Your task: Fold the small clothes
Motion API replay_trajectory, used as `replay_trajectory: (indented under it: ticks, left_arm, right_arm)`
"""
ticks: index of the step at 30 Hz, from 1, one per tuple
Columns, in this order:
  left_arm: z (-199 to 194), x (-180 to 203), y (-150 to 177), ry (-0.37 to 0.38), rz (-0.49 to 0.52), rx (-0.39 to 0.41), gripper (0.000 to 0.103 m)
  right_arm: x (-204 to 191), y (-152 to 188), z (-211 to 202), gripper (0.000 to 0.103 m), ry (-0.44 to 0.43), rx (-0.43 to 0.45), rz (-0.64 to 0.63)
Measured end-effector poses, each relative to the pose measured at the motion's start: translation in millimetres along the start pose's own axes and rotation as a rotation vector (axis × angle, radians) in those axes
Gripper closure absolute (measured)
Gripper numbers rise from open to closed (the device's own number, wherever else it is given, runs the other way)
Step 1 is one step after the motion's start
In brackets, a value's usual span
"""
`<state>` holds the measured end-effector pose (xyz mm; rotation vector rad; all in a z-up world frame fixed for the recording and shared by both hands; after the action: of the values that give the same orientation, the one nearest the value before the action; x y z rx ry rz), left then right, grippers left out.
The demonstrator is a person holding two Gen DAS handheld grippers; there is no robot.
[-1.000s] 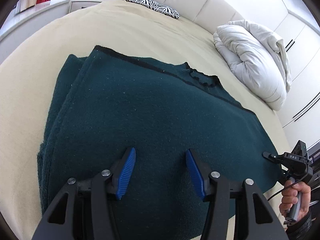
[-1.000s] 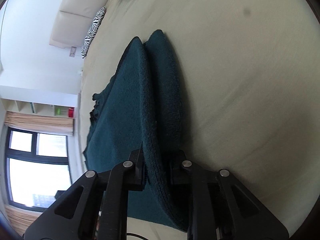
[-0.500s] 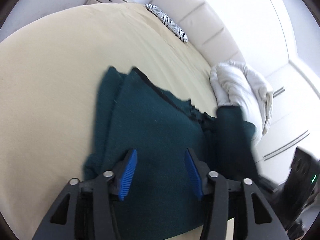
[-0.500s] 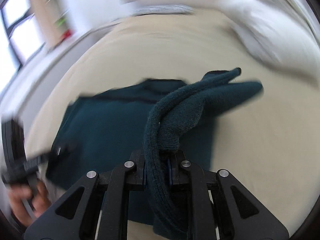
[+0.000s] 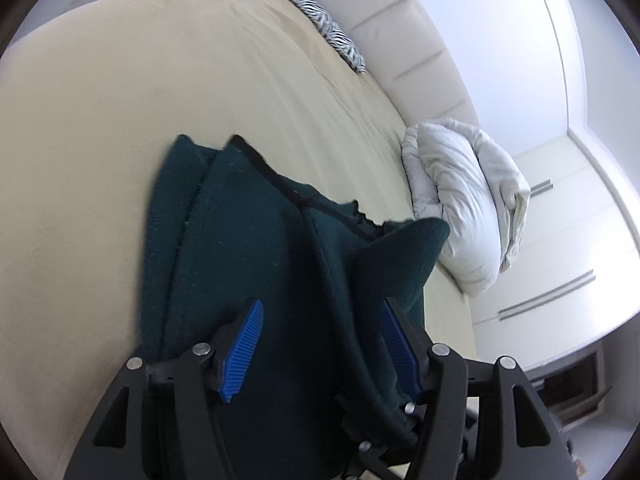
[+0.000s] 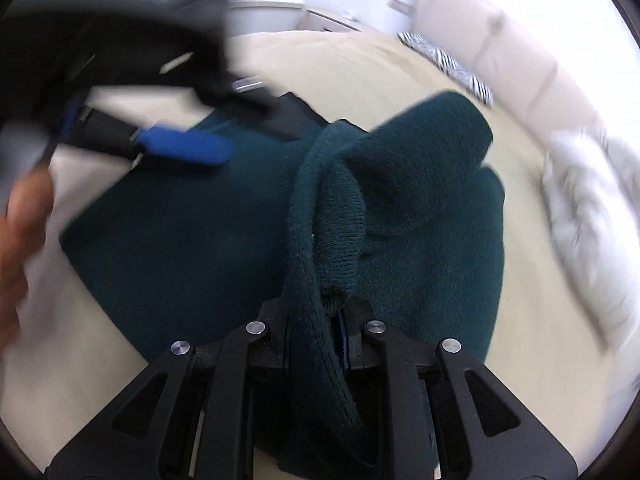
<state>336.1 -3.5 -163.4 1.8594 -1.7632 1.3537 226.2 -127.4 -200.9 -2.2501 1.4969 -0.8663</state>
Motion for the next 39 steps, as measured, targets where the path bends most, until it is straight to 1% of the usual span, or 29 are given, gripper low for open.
replay_trajectory:
  ticks: [1,3,5,7,11,15,17,18,19,20,22,23,24,26,27,28,31,33,36,37,38,39]
  left_arm:
    - [-3,-8,-1,0.013,-0.035,0.010,0.040]
    - [-8,-22,2,0.021,-0.079,0.018,0.040]
    - [-10,-21,3,0.025,-0.068,0.017,0.040]
    - [-12,-15,4,0.016,-0.040,0.010,0.039]
    - [-6,-3,6,0.037,-0.029,-0.020,0.035]
    - [12,5,8,0.004,0.019,-0.088,0.035]
    - [25,4,6,-0.013,0.013,-0.125,0.036]
    - [27,3,6,-0.018,0.012,-0.134,0.039]
    - [30,5,6,-0.015,0.026,-0.149,0.049]
    - [34,7,6,-0.010,0.038,-0.172,0.063]
    - [43,9,10,-0.020,0.059,-0.221,0.074]
    - [46,10,13,-0.030,0.073,-0.233,0.078]
    - [49,12,14,-0.040,0.086,-0.238,0.079]
    - [50,13,17,-0.044,0.091,-0.232,0.086]
    - [49,13,18,-0.039,0.083,-0.226,0.087]
    - [49,12,18,-0.038,0.079,-0.220,0.088]
    - [47,13,19,-0.059,0.099,-0.211,0.090]
    - [46,16,18,-0.071,0.108,-0.202,0.090]
    - [44,12,19,-0.077,0.096,-0.193,0.090]
    - [43,9,20,-0.090,0.089,-0.191,0.085]
    - [40,5,20,-0.107,0.080,-0.185,0.079]
    - [36,3,21,-0.117,0.074,-0.173,0.079]
  right_arm:
    - [-8,2,-1,0.087,0.044,0.013,-0.094]
    - [-25,7,2,0.088,0.111,0.031,-0.235]
    - [-39,10,-3,0.088,0.176,0.060,-0.397]
    - [-47,12,-8,0.088,0.229,0.085,-0.505]
    - [-49,10,-19,0.088,0.291,0.130,-0.574]
    - [-58,15,-26,0.087,0.336,0.162,-0.651]
    - [-57,15,-27,0.087,0.317,0.158,-0.638]
    - [-56,15,-29,0.087,0.313,0.162,-0.629]
    - [-56,14,-32,0.087,0.305,0.168,-0.615]
    - [-56,14,-34,0.085,0.294,0.170,-0.603]
    - [-57,15,-40,0.078,0.269,0.175,-0.585]
    - [-58,16,-45,0.067,0.246,0.178,-0.578]
    - [-61,18,-52,0.053,0.216,0.185,-0.566]
    - [-65,25,-69,0.047,0.158,0.221,-0.533]
    - [-65,30,-80,0.047,0.129,0.229,-0.512]
    - [-63,34,-86,0.047,0.118,0.229,-0.491]
    - [-48,49,-108,0.047,0.028,0.213,-0.346]
    - [-23,59,-117,0.047,-0.017,0.206,-0.238]
    - [9,68,-133,0.047,-0.070,0.213,-0.075]
    - [21,72,-137,0.047,-0.084,0.213,-0.022]
    - [26,78,-136,0.047,-0.097,0.206,0.027]
    - [34,81,-136,0.047,-0.108,0.197,0.062]
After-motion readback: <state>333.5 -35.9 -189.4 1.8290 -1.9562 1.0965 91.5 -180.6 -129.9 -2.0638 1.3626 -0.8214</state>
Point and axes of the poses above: each gripper's, at about its wrist camera, not at the fingertips, and z roughly the way its jaws point, x to its right, y to its underside, the point moved 10 cm from there along z, roughly the way its jaws point, and after that the axes turned 7 degrees about z, right-handed, at the moved point
